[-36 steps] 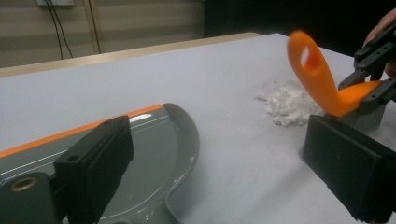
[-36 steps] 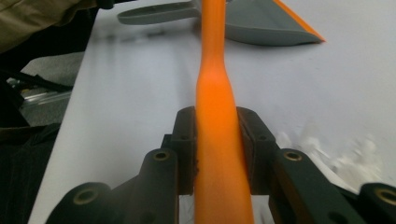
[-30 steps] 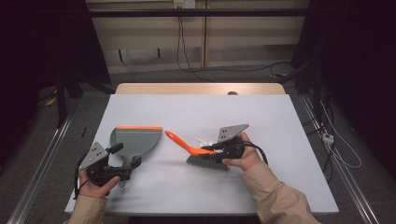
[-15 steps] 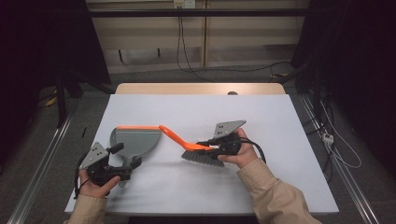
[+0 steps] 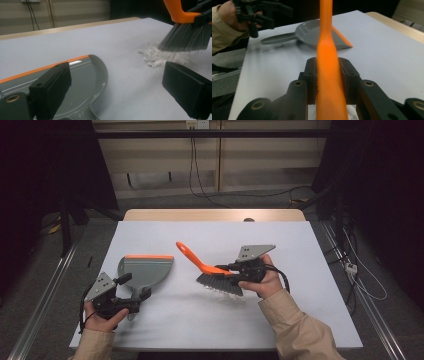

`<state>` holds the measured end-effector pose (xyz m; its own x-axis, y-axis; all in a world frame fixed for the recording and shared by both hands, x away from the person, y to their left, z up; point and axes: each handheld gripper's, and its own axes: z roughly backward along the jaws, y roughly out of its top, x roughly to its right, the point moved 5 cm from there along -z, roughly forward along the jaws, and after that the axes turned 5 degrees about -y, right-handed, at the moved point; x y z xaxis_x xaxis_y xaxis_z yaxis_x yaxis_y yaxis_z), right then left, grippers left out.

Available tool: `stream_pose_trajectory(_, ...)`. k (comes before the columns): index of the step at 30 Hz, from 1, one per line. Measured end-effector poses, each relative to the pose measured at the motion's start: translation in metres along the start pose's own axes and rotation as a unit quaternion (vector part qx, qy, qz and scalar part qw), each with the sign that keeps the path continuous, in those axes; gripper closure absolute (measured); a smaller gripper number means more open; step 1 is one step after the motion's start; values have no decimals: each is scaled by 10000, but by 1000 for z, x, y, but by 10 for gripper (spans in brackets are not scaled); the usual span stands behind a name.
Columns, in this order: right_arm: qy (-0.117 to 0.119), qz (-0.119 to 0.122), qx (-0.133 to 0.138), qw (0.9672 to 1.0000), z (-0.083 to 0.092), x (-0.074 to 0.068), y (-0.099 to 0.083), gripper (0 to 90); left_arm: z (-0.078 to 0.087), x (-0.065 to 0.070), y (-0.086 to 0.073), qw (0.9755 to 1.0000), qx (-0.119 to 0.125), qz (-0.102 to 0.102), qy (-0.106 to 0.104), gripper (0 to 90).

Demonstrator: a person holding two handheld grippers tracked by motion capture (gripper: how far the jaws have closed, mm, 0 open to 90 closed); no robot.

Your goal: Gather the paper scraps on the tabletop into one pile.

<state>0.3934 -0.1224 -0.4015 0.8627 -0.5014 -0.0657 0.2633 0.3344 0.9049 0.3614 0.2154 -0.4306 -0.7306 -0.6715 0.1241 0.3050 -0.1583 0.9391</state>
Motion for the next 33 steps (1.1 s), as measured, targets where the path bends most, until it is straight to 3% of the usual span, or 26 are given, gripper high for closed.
stream_pose_trajectory(5, -425, -131, 66, 9990, 14, 17, 1, 709, 0, 0, 0, 10000, -2, 5, 0, 84)
stream_pose_trajectory(10, -965, -188, -52, 9951, 23, 38, -6, 710, 0, 0, 0, 10000, -3, -8, -3, 84)
stream_pose_trajectory(14, -1125, -290, -152, 9931, 22, 55, -15, 710, 0, 0, 0, 10000, -7, -10, -8, 84)
stream_pose_trajectory(18, -1227, -232, -298, 9917, 15, 71, -21, 710, -1, -1, 0, 10000, -8, 1, -14, 84)
stream_pose_trajectory(25, -1367, -412, -288, 9893, 2, 99, -30, 710, -1, -5, -2, 10000, -19, 35, 19, 84)
stream_pose_trajectory(33, -1369, -467, -584, 9878, -11, 105, -42, 708, 0, -6, -3, 10000, -44, 65, 46, 84)
